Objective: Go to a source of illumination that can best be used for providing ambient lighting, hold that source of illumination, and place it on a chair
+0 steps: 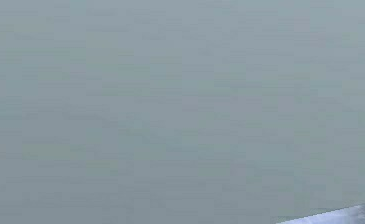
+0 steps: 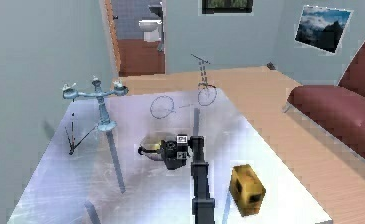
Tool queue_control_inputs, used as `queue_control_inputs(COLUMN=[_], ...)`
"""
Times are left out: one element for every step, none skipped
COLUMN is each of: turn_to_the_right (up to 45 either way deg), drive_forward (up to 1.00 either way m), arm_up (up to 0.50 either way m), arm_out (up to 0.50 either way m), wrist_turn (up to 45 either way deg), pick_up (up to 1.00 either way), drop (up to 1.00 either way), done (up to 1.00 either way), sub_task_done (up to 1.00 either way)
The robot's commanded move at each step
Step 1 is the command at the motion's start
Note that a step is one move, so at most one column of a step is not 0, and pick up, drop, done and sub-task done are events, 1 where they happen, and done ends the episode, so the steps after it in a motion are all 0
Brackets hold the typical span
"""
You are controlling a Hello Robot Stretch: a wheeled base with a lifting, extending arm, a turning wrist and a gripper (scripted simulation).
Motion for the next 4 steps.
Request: queue_control_inputs(turn_to_the_right=[0.0, 0.0, 0.0, 0.0], drive_forward=[0.00, 0.00, 0.00, 0.00], arm_up=[0.10, 0.18, 0.00, 0.00], arm_out=[0.00, 0.00, 0.00, 0.00], wrist_turn=[0.0, 0.0, -45.0, -45.0], pick_up=[0.00, 0.00, 0.00, 0.00], drop=[0.00, 0.00, 0.00, 0.00], done=[0.00, 0.00, 0.00, 0.00], sub_task_done=[0.00, 0.00, 0.00, 0.00])
